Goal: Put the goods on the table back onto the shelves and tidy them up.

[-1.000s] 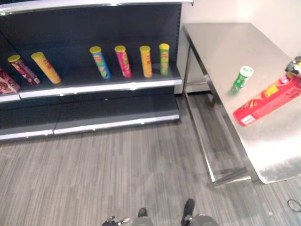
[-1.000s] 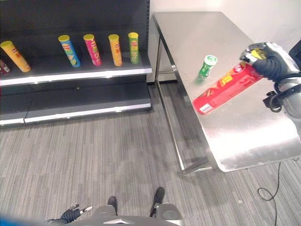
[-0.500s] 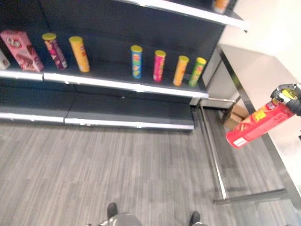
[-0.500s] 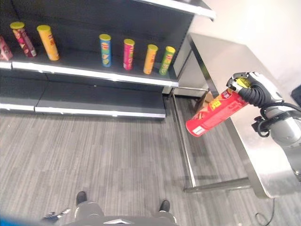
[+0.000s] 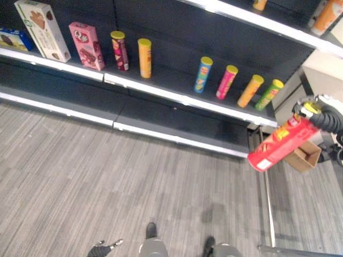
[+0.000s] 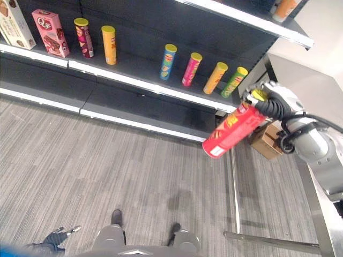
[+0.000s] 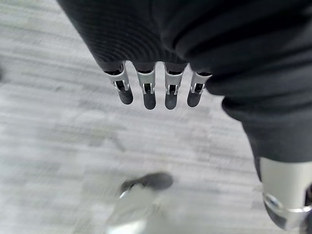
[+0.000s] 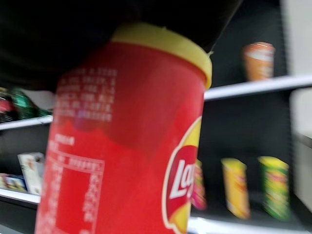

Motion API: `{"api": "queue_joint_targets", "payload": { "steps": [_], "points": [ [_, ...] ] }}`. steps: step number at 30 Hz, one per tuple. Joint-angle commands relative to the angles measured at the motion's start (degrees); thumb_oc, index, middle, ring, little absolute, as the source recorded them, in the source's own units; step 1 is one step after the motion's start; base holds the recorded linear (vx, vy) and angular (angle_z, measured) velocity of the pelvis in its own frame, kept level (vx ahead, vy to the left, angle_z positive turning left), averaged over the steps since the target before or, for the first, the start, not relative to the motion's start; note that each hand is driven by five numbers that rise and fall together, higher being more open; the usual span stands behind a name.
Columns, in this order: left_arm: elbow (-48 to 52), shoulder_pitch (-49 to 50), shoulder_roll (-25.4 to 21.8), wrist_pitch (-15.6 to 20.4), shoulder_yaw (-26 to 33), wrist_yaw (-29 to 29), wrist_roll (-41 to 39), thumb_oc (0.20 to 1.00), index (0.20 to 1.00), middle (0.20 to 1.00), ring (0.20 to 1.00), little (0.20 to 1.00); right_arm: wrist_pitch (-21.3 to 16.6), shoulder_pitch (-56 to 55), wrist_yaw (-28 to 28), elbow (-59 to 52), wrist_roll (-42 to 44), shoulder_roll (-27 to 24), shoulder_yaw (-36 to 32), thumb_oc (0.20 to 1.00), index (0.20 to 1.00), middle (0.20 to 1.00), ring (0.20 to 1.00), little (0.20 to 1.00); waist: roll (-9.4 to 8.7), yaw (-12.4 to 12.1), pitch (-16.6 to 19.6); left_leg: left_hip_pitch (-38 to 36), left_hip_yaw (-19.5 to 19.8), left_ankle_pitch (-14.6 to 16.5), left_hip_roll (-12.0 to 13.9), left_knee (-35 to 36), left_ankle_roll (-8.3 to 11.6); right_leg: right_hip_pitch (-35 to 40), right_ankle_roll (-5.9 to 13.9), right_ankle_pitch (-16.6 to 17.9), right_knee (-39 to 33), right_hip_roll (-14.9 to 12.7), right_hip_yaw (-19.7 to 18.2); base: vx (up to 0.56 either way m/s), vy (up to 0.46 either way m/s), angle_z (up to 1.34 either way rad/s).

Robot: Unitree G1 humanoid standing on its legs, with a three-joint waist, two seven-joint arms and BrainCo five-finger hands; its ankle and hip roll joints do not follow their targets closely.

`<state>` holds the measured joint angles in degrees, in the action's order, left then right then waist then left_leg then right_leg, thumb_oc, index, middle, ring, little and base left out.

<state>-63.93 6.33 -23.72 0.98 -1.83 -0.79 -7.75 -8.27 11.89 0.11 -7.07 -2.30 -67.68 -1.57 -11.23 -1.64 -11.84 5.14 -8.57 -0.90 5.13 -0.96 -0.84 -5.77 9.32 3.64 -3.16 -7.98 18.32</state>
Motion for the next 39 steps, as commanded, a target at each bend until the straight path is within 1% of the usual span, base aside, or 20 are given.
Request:
{"api": "queue_joint_targets", "payload": {
  "steps": [1,2,6,10,13,15,16,17,18,19,21,22,25,26,27,28,30,31,35,39],
  "points": [
    [0.0,-1.5,-0.4,0.5,0.1,0.1,0.4,1.000,1.000,1.000,1.000,1.000,-0.3,8.9,-2.1,-0.2,1.4,-2.4,1.9,0.200,0.200,0.200,0.200,0.200,1.72,-1.0,-2.3,-7.5,1.5,1.5,-1.9,5.9,3.73,-3.6,1.96,3.1,2.8,-0.7,-1.1,0.28,0.113,0.49],
    [-0.2,-1.5,0.0,0.4,0.4,0.1,0.3,1.000,1.000,1.000,1.000,1.000,-0.4,11.5,-2.1,-0.7,1.2,-1.5,4.2,0.200,0.200,0.200,0.200,0.200,1.71,-0.6,-2.4,-8.6,2.2,2.3,-3.3,5.9,3.47,-5.8,2.76,5.0,-0.1,-0.3,-1.5,0.24,0.087,0.24],
    [-0.4,-1.7,0.6,0.2,0.8,0.1,0.1,1.000,1.000,1.000,1.000,1.000,-0.2,16.4,-2.1,-0.9,0.6,-0.3,9.3,0.200,0.200,0.200,0.200,0.200,2.40,-0.3,-3.0,-10.4,2.9,4.2,-4.2,5.5,3.23,-8.3,3.59,6.4,-1.8,-0.2,-0.1,0.23,0.056,0.02],
    [-0.4,-2.6,0.6,0.0,-0.2,-0.1,1.4,1.000,1.000,1.000,1.000,1.000,0.3,22.1,-1.8,-0.4,-3.0,-0.4,15.0,0.200,0.200,0.200,0.200,0.200,2.30,-0.3,-2.3,-12.4,4.3,8.0,-6.1,4.4,2.98,-7.5,2.74,7.1,-1.8,-0.8,1.9,0.33,0.006,0.04],
    [-0.3,-2.7,0.6,-0.4,-0.6,-0.1,1.4,1.000,1.000,1.000,1.000,1.000,0.8,23.3,-1.3,0.1,-4.1,-0.4,17.4,0.200,0.200,0.200,0.200,0.200,2.68,0.5,-1.3,-13.4,5.2,10.5,-5.3,2.2,3.91,-5.9,2.55,7.1,-1.8,-0.9,3.6,0.34,-0.079,0.50],
    [1.4,-2.6,0.7,-0.5,-1.7,0.0,1.2,1.000,1.000,1.000,1.000,1.000,1.4,24.8,-0.9,1.4,-6.3,0.4,19.8,0.200,0.200,0.200,0.200,0.200,3.44,0.7,0.1,-13.1,3.8,13.8,-3.3,-6.3,6.48,-2.4,1.45,5.6,-1.8,-0.6,6.5,0.45,-0.133,0.64],
    [1.4,-2.5,0.7,-0.5,-1.6,0.0,1.2,1.000,1.000,1.000,1.000,1.000,1.4,25.0,-1.0,1.5,-6.3,0.4,20.1,0.200,0.200,0.200,0.200,0.200,3.56,0.8,0.1,-12.9,3.9,14.0,-3.1,-6.7,6.52,-2.3,1.42,5.5,-1.8,-0.5,6.5,0.46,-0.134,0.59],
    [3.0,-2.2,0.6,-0.3,-2.3,-0.1,0.5,1.000,1.000,1.000,1.000,1.000,1.7,27.1,-1.1,2.0,-6.3,1.5,22.1,0.200,0.200,0.200,0.200,0.200,3.59,0.3,-0.4,-9.1,3.1,12.2,-2.5,-17.9,8.37,-0.4,0.23,4.3,-1.8,-0.1,6.6,0.17,-0.052,0.56],
    [3.0,-2.2,0.7,-0.3,-2.2,-0.1,0.5,1.000,1.000,1.000,1.000,1.000,1.7,27.4,-1.1,2.1,-6.3,1.6,22.3,0.200,0.200,0.200,0.200,0.200,3.69,0.4,-0.3,-8.8,3.2,12.5,-2.4,-18.4,8.38,-0.5,0.20,4.3,-1.8,-0.1,6.7,0.25,-0.089,0.51],
    [3.7,-2.5,0.9,-0.4,-2.2,-0.6,-0.8,1.000,1.000,1.000,1.000,1.000,2.2,29.1,-1.6,3.3,-6.3,3.3,23.6,0.200,0.200,0.200,0.200,0.200,3.47,-0.6,-1.6,-2.4,4.3,7.7,-1.7,-30.8,11.09,1.6,-1.71,2.4,-1.8,0.7,6.8,0.11,-0.057,0.24],
    [4.2,-2.8,1.0,-0.8,-2.1,-1.1,-1.7,1.000,1.000,1.000,1.000,1.000,2.7,29.9,-2.0,5.0,-6.9,4.0,24.7,0.200,0.200,0.200,0.200,0.200,2.80,-1.8,-2.9,1.9,4.4,4.9,0.1,-36.6,12.14,3.1,-2.90,0.6,-1.8,1.2,7.0,0.12,-0.073,-0.22],
    [3.9,-3.1,0.8,-0.8,-1.9,-1.1,-2.2,1.000,1.000,1.000,1.000,1.000,3.2,30.4,-2.0,6.0,-7.0,4.0,25.3,0.200,0.200,0.200,0.200,0.200,2.58,-2.1,-3.5,3.6,3.4,5.0,2.0,-37.2,11.35,3.7,-3.13,-0.2,-1.8,1.5,7.1,0.13,-0.047,-0.32],
    [2.5,-3.1,0.4,-1.0,-0.4,-1.0,-3.6,1.000,1.000,1.000,1.000,1.000,3.4,30.9,-1.8,7.5,-6.7,4.9,26.3,0.200,0.200,0.200,0.200,0.200,1.37,-3.1,-3.8,5.0,1.7,9.0,6.0,-26.7,8.10,5.0,-2.38,-2.3,-1.8,1.3,5.9,0.20,0.020,-0.18],
    [2.5,-3.1,0.4,-1.0,-0.4,-1.0,-3.6,1.000,1.000,1.000,1.000,1.000,3.4,30.9,-1.9,7.6,-6.7,4.9,26.4,0.200,0.200,0.200,0.200,0.200,1.28,-3.2,-3.9,4.7,1.5,8.9,5.9,-26.4,8.09,5.0,-2.36,-2.3,-1.8,1.3,5.7,0.20,0.088,-0.11],
    [1.7,-2.8,0.3,-1.0,0.2,-1.1,-3.8,1.000,1.000,1.000,1.000,1.000,3.3,30.4,-1.8,7.8,-6.7,5.2,26.3,0.200,0.200,0.200,0.200,0.200,1.33,-3.4,-3.6,5.4,2.1,7.2,7.9,-20.3,8.17,5.6,-2.16,-3.0,-1.8,1.2,5.4,0.28,0.206,-0.22],
    [1.6,-2.4,0.0,-1.1,0.6,-1.4,-4.4,1.000,1.000,1.000,1.000,1.000,3.3,29.4,-2.0,7.9,-6.5,6.0,25.7,0.200,0.200,0.200,0.200,0.200,2.41,-4.1,-3.5,5.3,3.2,-0.8,11.2,-7.7,9.01,6.6,-2.27,-4.6,-1.8,1.9,4.7,0.28,0.200,-0.30],
    [1.6,-2.4,0.0,-1.1,0.6,-1.4,-4.4,1.000,1.000,1.000,1.000,1.000,3.3,29.3,-2.0,7.9,-6.5,6.0,25.6,0.200,0.200,0.200,0.200,0.200,2.36,-4.1,-3.5,4.8,3.1,-1.2,11.1,-7.0,9.09,6.7,-2.32,-4.6,-1.8,1.9,4.7,0.20,0.155,-0.15],
    [1.8,-2.1,-0.2,-0.8,0.3,-1.3,-4.2,1.000,1.000,1.000,1.000,1.000,2.9,28.4,-2.6,8.1,-6.2,6.9,24.8,0.200,0.200,0.200,0.200,0.200,3.37,-5.1,-3.6,7.6,4.3,-7.2,12.7,2.3,10.37,8.5,-2.69,-6.9,-1.8,2.7,4.0,0.34,0.258,-0.04],
    [1.3,-1.0,-0.4,-0.5,0.0,-1.6,-2.9,1.000,1.000,1.000,1.000,1.000,2.3,27.3,-2.7,7.7,-6.8,8.9,24.5,0.200,0.200,0.200,0.200,0.200,4.56,-6.4,-1.7,8.0,9.2,-8.8,11.5,5.8,12.28,13.3,-1.85,-8.7,-1.6,3.3,0.4,0.51,0.424,-0.05],
    [1.6,-1.1,-2.4,-0.5,0.2,-1.7,-1.1,1.000,1.000,1.000,1.000,1.000,3.1,27.3,-1.9,8.4,-7.3,12.9,24.9,0.200,0.200,0.200,0.200,0.200,3.34,-7.1,-1.1,5.8,7.0,-6.8,8.5,3.1,9.31,12.6,-0.02,-7.1,3.8,-0.6,-2.8,0.27,0.348,-0.44]
  ]
}}
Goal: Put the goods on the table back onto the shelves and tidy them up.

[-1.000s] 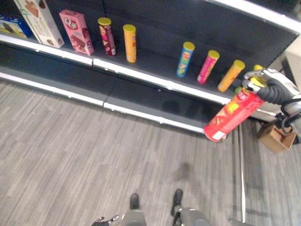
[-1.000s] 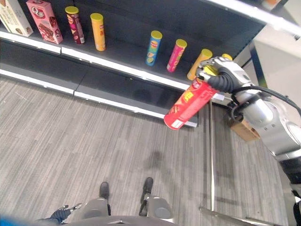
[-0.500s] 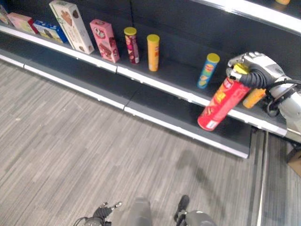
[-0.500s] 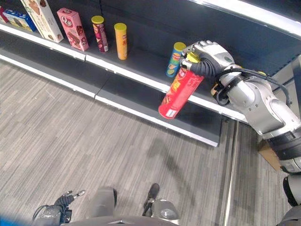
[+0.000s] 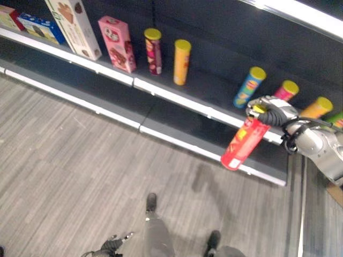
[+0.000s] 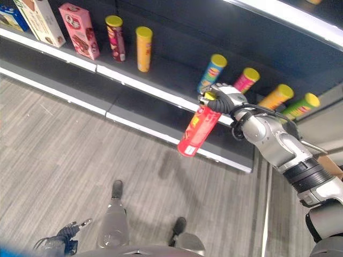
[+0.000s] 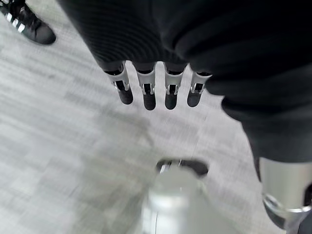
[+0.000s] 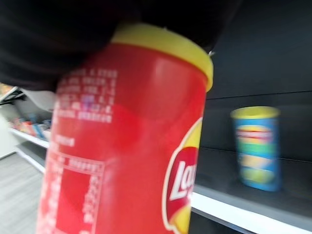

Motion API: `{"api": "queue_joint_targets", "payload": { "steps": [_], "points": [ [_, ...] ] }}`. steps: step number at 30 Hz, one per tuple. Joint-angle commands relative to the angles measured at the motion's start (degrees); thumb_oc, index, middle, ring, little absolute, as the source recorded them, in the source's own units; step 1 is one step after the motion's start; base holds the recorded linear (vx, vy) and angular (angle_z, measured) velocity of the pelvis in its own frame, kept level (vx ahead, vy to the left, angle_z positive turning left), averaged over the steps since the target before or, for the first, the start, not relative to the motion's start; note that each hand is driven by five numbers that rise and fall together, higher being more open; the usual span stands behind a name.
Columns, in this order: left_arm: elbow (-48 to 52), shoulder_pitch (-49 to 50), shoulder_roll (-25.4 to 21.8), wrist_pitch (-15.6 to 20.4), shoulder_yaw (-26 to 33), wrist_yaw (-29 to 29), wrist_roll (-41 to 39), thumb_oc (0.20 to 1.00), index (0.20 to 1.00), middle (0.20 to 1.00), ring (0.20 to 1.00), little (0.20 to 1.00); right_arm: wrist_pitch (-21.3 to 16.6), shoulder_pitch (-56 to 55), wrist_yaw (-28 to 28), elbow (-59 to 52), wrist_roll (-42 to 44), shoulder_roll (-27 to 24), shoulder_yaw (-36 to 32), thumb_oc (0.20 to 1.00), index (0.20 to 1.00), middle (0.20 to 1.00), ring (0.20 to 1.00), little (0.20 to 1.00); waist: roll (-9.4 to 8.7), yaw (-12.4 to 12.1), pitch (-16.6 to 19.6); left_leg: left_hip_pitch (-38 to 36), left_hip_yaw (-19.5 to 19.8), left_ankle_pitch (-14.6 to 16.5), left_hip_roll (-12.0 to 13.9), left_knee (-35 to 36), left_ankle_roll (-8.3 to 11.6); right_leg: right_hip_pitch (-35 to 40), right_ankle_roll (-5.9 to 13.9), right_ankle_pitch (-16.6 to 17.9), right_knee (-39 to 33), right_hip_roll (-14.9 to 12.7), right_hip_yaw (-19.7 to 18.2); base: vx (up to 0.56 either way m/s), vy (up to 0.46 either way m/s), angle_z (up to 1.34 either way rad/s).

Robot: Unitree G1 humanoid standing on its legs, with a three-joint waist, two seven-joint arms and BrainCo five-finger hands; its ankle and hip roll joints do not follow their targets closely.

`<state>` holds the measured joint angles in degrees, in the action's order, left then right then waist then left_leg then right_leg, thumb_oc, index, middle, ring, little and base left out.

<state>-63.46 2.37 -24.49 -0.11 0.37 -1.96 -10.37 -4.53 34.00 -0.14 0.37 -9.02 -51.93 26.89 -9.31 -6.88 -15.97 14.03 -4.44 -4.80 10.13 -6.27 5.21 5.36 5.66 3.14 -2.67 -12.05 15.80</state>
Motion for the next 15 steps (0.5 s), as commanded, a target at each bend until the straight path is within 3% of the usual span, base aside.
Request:
{"api": "queue_joint_targets", "payload": {
  "steps": [1,3,5,10,14,15],
  "points": [
    [1.5,2.7,-2.3,0.5,-2.5,-0.6,2.0,1.000,1.000,1.000,1.000,1.000,-0.4,5.7,-1.5,1.2,-0.8,-2.1,-3.2,0.200,0.200,0.200,0.200,0.200,1.38,-1.8,3.1,-3.8,1.9,-2.4,2.8,8.6,2.30,0.3,3.89,-6.1,5.7,2.6,-0.8,0.19,0.360,-0.49],
    [1.9,2.6,-2.9,0.6,-2.6,-0.6,2.2,1.000,1.000,1.000,1.000,1.000,-0.1,6.3,-1.5,1.7,-0.9,-1.7,-2.8,0.200,0.200,0.200,0.200,0.200,1.26,-1.9,3.2,-4.3,1.0,-2.2,2.1,9.0,1.56,-1.1,4.25,-6.1,7.9,1.9,-1.4,0.13,0.280,-0.49],
    [3.5,2.1,-3.6,0.7,-4.2,-0.4,3.2,1.000,1.000,1.000,1.000,1.000,0.4,6.3,-1.9,3.0,-1.8,-1.4,-3.4,0.200,0.200,0.200,0.200,0.200,1.40,-1.0,3.1,-5.4,0.0,-1.0,-0.7,9.7,-0.66,-3.9,4.92,-3.9,14.6,0.7,-2.3,0.20,0.393,-0.16],
    [3.7,2.8,-3.7,0.5,-3.8,-1.1,2.4,1.000,1.000,1.000,1.000,1.000,0.9,6.6,-2.7,4.8,-2.4,0.4,-3.3,0.200,0.200,0.200,0.200,0.200,2.43,-0.5,2.4,-8.6,0.3,1.1,-4.5,10.6,-3.80,-7.3,5.02,1.3,25.8,-0.8,-3.1,0.13,0.262,0.23],
    [2.3,4.0,-3.2,0.1,-2.9,-0.8,1.7,1.000,1.000,1.000,1.000,1.000,1.0,7.3,-2.9,6.8,-2.8,0.7,-2.3,0.200,0.200,0.200,0.200,0.200,2.54,-0.8,1.9,-10.8,0.4,2.5,-5.5,10.9,-4.62,-8.7,4.67,1.4,27.9,-0.6,-2.5,0.11,0.095,0.06],
    [0.2,4.2,-2.4,0.0,-2.8,-0.7,1.5,1.000,1.000,1.000,1.000,1.000,1.2,7.9,-2.8,7.9,-2.7,1.0,-1.6,0.200,0.200,0.200,0.200,0.200,2.46,-1.0,1.8,-11.7,0.3,3.0,-5.9,11.0,-4.45,-8.9,4.36,-0.2,23.7,0.1,-2.1,0.20,0.070,-0.10]
  ]
}}
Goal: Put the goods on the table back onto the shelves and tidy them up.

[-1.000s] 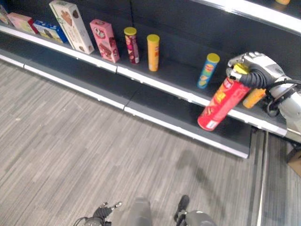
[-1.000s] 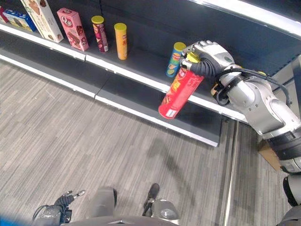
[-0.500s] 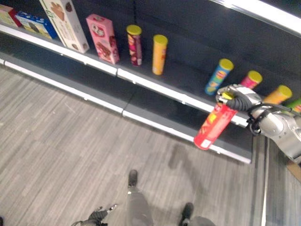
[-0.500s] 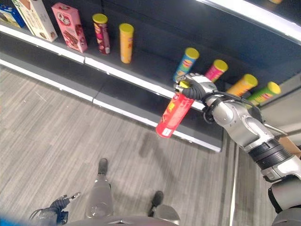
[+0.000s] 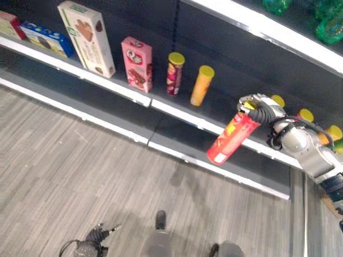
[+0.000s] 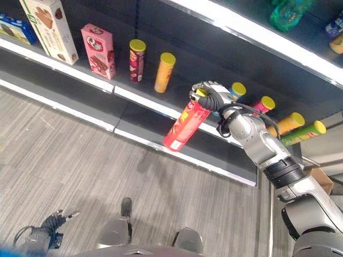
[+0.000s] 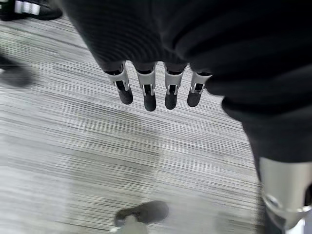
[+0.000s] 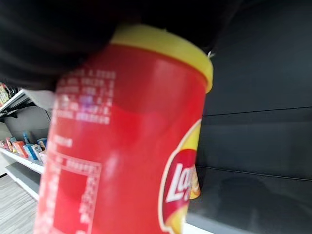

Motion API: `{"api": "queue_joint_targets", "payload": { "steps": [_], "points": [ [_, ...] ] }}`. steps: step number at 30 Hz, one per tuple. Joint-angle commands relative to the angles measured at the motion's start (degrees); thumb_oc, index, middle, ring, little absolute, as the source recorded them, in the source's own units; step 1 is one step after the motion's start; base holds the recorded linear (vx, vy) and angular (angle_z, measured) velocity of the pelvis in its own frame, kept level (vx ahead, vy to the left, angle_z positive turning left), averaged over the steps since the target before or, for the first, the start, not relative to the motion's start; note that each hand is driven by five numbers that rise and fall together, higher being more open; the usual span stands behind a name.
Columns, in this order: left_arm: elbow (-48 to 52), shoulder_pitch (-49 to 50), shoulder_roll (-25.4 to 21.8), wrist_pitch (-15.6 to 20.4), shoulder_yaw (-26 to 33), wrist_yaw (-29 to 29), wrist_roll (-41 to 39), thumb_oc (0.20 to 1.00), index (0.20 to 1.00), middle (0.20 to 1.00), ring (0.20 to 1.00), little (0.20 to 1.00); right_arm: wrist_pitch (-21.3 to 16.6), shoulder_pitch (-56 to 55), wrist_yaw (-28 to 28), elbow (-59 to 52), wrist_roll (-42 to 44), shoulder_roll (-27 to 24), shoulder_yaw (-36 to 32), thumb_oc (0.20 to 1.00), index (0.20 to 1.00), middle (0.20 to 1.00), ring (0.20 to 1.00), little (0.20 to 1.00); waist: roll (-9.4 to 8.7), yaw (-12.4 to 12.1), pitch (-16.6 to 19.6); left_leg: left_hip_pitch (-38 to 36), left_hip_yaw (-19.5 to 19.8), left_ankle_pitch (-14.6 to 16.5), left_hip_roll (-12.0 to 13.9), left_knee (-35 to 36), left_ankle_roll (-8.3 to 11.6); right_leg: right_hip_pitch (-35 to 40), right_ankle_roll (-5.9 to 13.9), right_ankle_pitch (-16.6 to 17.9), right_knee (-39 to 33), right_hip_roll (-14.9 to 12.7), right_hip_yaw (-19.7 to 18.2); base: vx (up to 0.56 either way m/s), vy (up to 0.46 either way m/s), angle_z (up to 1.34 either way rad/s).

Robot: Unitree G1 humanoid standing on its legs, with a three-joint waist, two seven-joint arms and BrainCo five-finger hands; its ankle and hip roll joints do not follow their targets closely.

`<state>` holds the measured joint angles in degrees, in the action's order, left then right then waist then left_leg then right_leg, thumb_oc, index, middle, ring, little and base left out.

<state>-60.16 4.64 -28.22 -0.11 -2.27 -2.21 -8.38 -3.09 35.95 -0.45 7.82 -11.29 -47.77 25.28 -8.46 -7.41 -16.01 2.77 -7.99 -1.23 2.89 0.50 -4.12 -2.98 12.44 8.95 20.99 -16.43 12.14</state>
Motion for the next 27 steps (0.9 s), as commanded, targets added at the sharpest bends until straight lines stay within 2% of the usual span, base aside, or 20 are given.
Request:
{"api": "queue_joint_targets", "payload": {
  "steps": [1,2,3,6,8,9,11,17,20,27],
  "points": [
    [-3.5,2.0,1.6,0.0,-0.3,-0.4,-0.3,1.000,1.000,1.000,1.000,1.000,-0.1,6.6,-2.5,0.7,-0.3,-2.8,0.4,0.200,0.200,0.200,0.200,0.200,1.72,-0.7,1.9,-0.7,3.7,-0.2,1.2,4.5,5.08,-1.2,-2.78,-7.5,-3.0,4.7,2.6,0.15,0.030,-0.11],
    [-3.5,1.9,1.6,0.0,-0.3,-0.4,-0.3,1.000,1.000,1.000,1.000,1.000,-0.2,6.7,-2.6,0.8,-0.3,-2.8,0.5,0.200,0.200,0.200,0.200,0.200,1.81,-0.6,1.9,-0.8,3.7,-0.1,1.3,4.5,5.15,-1.0,-2.85,-7.5,-3.2,4.8,2.7,0.17,-0.032,-0.18],
    [-4.3,2.0,2.3,0.0,-0.7,0.0,-0.1,1.000,1.000,1.000,1.000,1.000,0.0,7.1,-2.6,1.0,-0.1,-2.4,0.8,0.200,0.200,0.200,0.200,0.200,1.99,-0.4,1.7,-1.5,4.1,0.6,1.4,4.5,5.60,-2.5,-2.76,-7.6,-10.8,5.4,3.3,0.17,-0.066,-0.14],
    [-4.5,1.1,3.2,0.3,-0.9,0.0,0.2,1.000,1.000,1.000,1.000,1.000,0.5,6.7,-3.4,1.4,-1.0,-1.9,0.4,0.200,0.200,0.200,0.200,0.200,2.11,0.9,0.7,-3.0,5.4,1.7,0.8,4.5,5.89,-5.9,-1.07,-3.3,-20.7,6.1,-0.2,0.20,-0.072,-0.08],
    [-4.2,0.9,3.4,0.3,-0.9,-0.2,0.4,1.000,1.000,1.000,1.000,1.000,0.7,6.2,-3.7,1.5,-1.7,-2.2,0.0,0.200,0.200,0.200,0.200,0.200,2.49,1.3,0.4,-3.7,5.9,2.3,1.0,4.5,6.00,-6.3,-0.37,-1.9,-23.2,6.4,-1.6,0.16,-0.062,0.19],
    [-2.4,0.8,3.4,0.8,-1.3,-0.1,0.3,1.000,1.000,1.000,1.000,1.000,1.2,5.3,-4.6,1.0,-3.4,-2.9,-1.5,0.200,0.200,0.200,0.200,0.200,1.98,1.4,0.2,-3.9,6.5,2.6,-0.2,4.4,6.20,-5.4,-0.40,-1.0,-25.6,6.4,-2.5,0.21,-0.109,0.41],
    [-1.9,0.2,3.6,0.8,-1.7,-0.3,0.5,1.000,1.000,1.000,1.000,1.000,1.2,4.8,-5.3,0.9,-4.3,-3.1,-2.2,0.200,0.200,0.200,0.200,0.200,1.97,1.6,0.4,-3.7,6.9,2.8,-0.3,4.4,6.32,-5.1,-0.34,-1.1,-26.0,6.4,-2.7,0.15,-0.106,0.56],
    [-0.3,0.3,5.0,0.7,-3.6,-1.0,0.9,1.000,1.000,1.000,1.000,1.000,2.1,3.8,-9.1,2.2,-8.8,-2.1,-5.0,0.200,0.200,0.200,0.200,0.200,4.05,2.5,1.1,-2.1,8.7,2.4,1.1,4.3,7.97,-3.8,-1.45,-2.1,-26.0,6.9,0.5,0.13,-0.124,0.51],
    [-0.3,-0.4,5.5,0.6,-4.9,-1.9,0.6,1.000,1.000,1.000,1.000,1.000,3.0,4.2,-13.2,4.9,-11.9,-0.7,-6.2,0.200,0.200,0.200,0.200,0.200,5.73,2.0,0.4,-0.2,9.8,1.6,2.4,4.1,9.69,-3.4,-2.31,-4.0,-25.3,7.1,3.2,0.09,-0.143,0.25],
    [0.3,-1.5,6.5,1.0,-7.3,-3.1,0.0,1.000,1.000,1.000,1.000,1.000,5.0,7.6,-21.0,10.9,-18.5,1.3,-5.8,0.200,0.200,0.200,0.200,0.200,8.17,1.0,-0.8,2.1,11.1,0.2,3.8,4.0,11.21,-3.6,-3.09,-6.4,-23.4,7.1,7.4,0.04,-0.092,0.40]
  ]
}}
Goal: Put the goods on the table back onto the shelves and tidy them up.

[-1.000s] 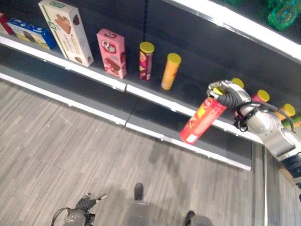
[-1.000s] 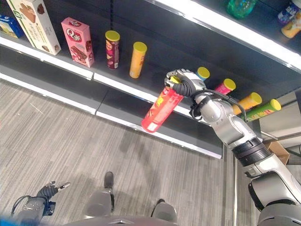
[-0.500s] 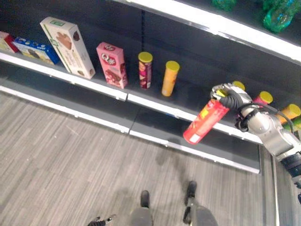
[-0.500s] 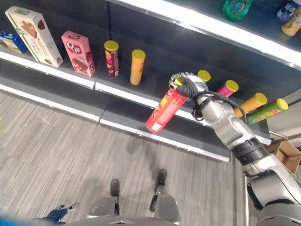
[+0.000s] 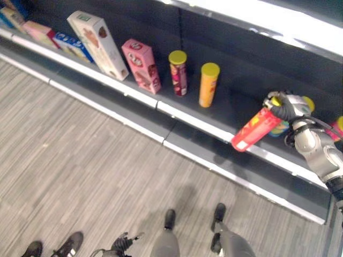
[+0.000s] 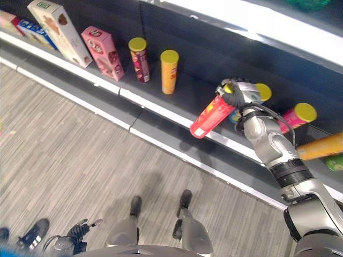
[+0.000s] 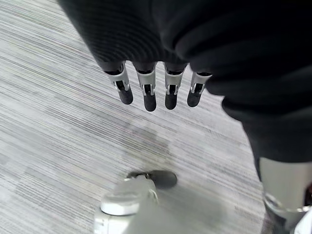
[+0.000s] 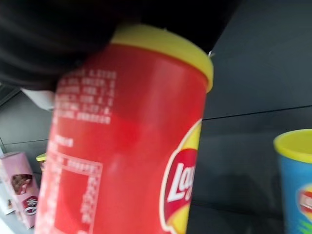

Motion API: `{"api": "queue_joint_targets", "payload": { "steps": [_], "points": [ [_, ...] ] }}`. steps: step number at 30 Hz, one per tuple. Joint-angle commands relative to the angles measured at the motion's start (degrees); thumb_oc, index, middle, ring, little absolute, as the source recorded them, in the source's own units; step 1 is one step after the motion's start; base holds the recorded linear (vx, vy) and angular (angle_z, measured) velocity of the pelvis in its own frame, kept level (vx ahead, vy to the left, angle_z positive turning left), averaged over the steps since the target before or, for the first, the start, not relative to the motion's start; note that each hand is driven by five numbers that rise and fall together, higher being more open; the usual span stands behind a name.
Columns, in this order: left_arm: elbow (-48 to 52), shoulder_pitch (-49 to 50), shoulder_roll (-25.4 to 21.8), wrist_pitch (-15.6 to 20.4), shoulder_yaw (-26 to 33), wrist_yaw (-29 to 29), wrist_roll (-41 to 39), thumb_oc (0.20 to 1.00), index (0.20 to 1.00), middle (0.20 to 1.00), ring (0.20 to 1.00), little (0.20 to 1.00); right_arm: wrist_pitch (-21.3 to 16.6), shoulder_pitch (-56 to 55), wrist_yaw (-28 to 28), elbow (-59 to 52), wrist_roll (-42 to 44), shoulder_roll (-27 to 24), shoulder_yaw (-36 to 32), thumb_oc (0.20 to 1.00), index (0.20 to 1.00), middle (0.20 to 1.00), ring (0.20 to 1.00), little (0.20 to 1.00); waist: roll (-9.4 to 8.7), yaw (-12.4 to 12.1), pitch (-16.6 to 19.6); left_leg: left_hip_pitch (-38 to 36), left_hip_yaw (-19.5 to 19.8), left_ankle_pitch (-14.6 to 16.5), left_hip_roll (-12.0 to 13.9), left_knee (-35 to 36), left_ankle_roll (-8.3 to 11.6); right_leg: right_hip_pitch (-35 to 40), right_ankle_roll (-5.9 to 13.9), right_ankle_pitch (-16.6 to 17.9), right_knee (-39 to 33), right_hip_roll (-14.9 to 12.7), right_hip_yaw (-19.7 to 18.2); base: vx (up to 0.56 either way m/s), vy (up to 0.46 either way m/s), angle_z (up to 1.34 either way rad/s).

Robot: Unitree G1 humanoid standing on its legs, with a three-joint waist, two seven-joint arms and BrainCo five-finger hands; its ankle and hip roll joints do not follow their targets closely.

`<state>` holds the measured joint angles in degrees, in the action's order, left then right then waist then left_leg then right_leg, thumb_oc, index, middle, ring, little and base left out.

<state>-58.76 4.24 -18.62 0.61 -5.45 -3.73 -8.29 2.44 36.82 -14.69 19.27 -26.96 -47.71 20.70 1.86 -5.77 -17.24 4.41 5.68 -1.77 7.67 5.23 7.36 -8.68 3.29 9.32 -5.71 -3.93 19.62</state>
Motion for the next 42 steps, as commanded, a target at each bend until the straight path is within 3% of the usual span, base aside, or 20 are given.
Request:
{"api": "queue_joint_targets", "payload": {
  "steps": [1,3,5,9,22,42],
  "points": [
    [-0.8,-1.2,-2.9,0.6,-5.3,-1.9,-0.2,1.000,1.000,1.000,1.000,1.000,0.3,8.4,-9.6,2.2,-4.5,2.0,-1.0,0.200,0.200,0.200,0.200,0.200,-1.55,-1.3,0.1,0.9,-2.2,0.4,-0.8,-0.7,-0.07,2.1,5.90,-7.3,3.8,-5.4,0.8,0.02,-0.101,0.20],
    [-0.5,-1.4,-2.7,0.9,-6.0,-2.3,-0.1,1.000,1.000,1.000,1.000,1.000,0.5,9.7,-11.8,4.0,-5.2,2.8,-0.6,0.200,0.200,0.200,0.200,0.200,-1.02,-1.6,-0.2,1.3,-2.0,0.2,-0.7,-0.7,0.06,2.0,5.84,-7.6,4.0,-5.5,1.4,0.01,-0.073,0.46],
    [0.8,-2.4,-2.3,1.6,-8.4,-3.2,-0.3,1.000,1.000,1.000,1.000,1.000,1.6,12.9,-17.9,9.1,-7.5,4.8,0.5,0.200,0.200,0.200,0.200,0.200,0.17,-2.5,-0.7,2.3,-1.3,-0.4,-0.6,-0.6,0.34,1.8,5.75,-8.3,4.5,-5.6,2.8,0.02,-0.075,0.33],
    [1.7,-3.2,-2.5,2.6,-10.5,-4.0,-0.7,1.000,1.000,1.000,1.000,1.000,3.3,17.5,-20.6,17.0,-9.6,2.9,3.1,0.200,0.200,0.200,0.200,0.200,1.80,-3.7,-0.9,3.4,-0.2,-1.1,-0.5,-0.5,0.79,1.5,5.70,-9.0,5.2,-6.0,4.6,0.02,-0.037,0.25],
    [2.1,-4.2,-2.1,3.3,-11.8,-4.8,-1.7,1.000,1.000,1.000,1.000,1.000,6.0,23.1,-20.8,22.5,-14.6,-3.3,10.4,0.200,0.200,0.200,0.200,0.200,3.35,-4.3,-1.6,5.7,1.0,-2.2,0.0,-0.2,2.00,0.7,5.42,-9.8,5.5,-5.7,6.4,0.01,-0.025,0.10],
    [4.8,-2.9,-2.7,4.4,-12.4,-5.2,-2.9,1.000,1.000,1.000,1.000,1.000,7.3,28.0,-19.7,32.4,-17.1,-7.0,18.6,0.200,0.200,0.200,0.200,0.200,4.56,-4.2,-2.6,6.2,-0.2,-2.5,0.0,-0.2,2.24,-0.5,5.53,-9.1,5.4,-5.9,5.7,0.00,-0.006,0.00]
  ]
}}
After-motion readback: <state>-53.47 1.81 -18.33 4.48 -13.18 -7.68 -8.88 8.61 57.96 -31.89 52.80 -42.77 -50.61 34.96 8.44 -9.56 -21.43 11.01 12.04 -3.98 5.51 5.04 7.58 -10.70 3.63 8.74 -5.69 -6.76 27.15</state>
